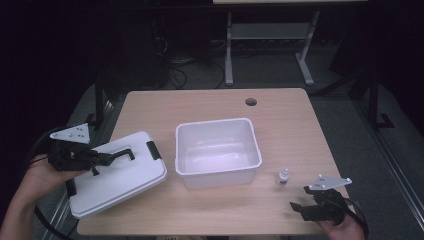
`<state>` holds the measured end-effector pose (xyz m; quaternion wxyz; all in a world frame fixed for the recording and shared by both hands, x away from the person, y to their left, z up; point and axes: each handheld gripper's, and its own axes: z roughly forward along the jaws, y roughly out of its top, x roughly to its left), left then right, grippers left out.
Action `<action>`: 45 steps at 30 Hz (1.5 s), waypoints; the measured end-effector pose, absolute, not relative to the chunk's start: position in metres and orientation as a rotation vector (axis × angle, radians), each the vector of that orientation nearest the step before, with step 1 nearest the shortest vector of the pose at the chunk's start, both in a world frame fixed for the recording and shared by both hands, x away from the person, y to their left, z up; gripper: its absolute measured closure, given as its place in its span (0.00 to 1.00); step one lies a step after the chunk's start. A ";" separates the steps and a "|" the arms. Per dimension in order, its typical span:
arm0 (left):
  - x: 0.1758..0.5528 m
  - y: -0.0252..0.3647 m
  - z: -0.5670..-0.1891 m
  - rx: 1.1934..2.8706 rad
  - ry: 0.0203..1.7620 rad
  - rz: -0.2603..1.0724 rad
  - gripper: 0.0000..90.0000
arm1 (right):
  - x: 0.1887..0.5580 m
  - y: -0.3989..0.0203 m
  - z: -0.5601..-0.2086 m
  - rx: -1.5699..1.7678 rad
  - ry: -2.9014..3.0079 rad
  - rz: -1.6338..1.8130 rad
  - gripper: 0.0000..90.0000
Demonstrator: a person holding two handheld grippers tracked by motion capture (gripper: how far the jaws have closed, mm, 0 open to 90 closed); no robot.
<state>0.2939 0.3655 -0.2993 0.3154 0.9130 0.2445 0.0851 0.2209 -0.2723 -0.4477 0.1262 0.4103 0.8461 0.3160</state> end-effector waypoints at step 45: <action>0.319 0.349 -0.390 2.459 0.736 0.131 0.93 | 0.221 -0.269 -0.450 1.184 2.485 0.903 0.27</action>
